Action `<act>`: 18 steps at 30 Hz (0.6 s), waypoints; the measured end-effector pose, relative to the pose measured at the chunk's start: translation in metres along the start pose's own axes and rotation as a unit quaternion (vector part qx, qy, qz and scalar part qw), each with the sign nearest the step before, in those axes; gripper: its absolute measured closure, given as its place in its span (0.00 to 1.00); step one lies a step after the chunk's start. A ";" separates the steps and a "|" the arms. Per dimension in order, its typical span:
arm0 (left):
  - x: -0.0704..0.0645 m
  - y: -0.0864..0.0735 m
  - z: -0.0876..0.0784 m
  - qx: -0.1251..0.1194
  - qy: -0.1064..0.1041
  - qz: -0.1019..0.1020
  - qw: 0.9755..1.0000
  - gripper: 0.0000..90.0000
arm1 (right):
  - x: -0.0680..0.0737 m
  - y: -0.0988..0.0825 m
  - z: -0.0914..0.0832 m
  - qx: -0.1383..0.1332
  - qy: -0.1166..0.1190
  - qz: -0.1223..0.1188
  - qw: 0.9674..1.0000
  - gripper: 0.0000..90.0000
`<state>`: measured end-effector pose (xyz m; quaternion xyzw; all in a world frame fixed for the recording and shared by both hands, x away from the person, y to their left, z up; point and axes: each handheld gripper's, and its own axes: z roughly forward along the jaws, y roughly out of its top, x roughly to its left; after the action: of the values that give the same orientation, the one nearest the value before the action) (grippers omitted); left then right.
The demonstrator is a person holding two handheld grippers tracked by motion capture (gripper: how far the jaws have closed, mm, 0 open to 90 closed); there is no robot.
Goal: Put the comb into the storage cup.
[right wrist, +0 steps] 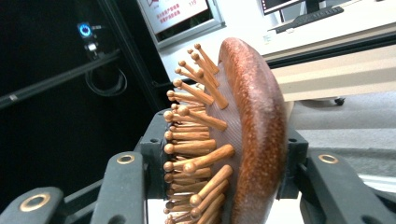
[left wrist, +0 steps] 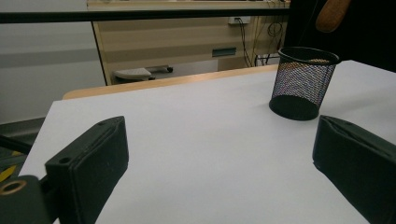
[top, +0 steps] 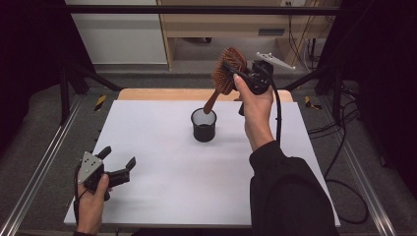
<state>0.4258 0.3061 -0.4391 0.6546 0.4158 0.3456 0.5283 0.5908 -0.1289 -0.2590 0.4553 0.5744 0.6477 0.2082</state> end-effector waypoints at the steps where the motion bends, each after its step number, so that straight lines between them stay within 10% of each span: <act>1: 0.000 0.000 0.001 0.000 0.001 0.003 1.000 0.04 | 0.000 0.000 0.000 0.000 0.000 0.000 1.000 0.57; 18: 0.000 0.000 0.001 -0.001 -0.002 -0.003 1.000 0.04 | 0.009 -0.014 0.022 0.033 -0.009 -0.033 0.999 0.56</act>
<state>0.4266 0.3061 -0.4398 0.6530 0.4167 0.3433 0.5310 0.6008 -0.1062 -0.2711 0.4487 0.6080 0.6172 0.2192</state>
